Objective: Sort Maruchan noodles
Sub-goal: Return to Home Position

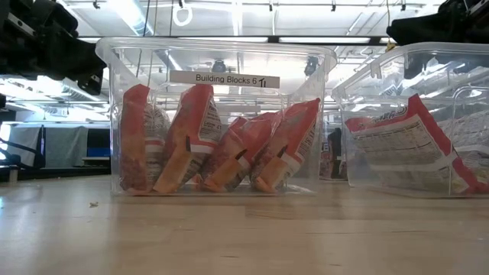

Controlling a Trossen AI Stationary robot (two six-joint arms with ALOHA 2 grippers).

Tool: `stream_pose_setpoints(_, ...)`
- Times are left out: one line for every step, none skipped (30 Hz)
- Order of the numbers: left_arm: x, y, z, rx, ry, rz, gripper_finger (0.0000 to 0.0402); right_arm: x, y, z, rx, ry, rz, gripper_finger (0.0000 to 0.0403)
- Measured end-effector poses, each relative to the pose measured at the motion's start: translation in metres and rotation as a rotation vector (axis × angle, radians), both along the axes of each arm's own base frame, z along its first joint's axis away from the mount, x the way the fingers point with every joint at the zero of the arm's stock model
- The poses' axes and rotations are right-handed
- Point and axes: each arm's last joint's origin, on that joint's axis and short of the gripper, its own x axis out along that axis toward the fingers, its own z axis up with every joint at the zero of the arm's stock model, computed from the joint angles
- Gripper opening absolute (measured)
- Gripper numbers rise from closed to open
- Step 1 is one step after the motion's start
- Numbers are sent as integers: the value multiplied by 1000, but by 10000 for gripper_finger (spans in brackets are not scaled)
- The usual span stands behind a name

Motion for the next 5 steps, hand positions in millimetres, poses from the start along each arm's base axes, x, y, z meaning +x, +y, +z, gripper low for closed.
stream_pose_setpoints(0,0,0,0,0,0,46,0,0,0,0,0,0,68)
stream_pose_setpoints(0,0,0,0,0,0,46,0,0,0,0,0,0,68)
stream_pose_setpoints(0,0,0,0,0,0,46,0,0,0,0,0,0,68)
stream_pose_setpoints(0,0,0,0,0,0,46,0,0,0,0,0,0,68)
stream_pose_setpoints(0,0,0,0,0,0,46,0,0,0,0,0,0,68)
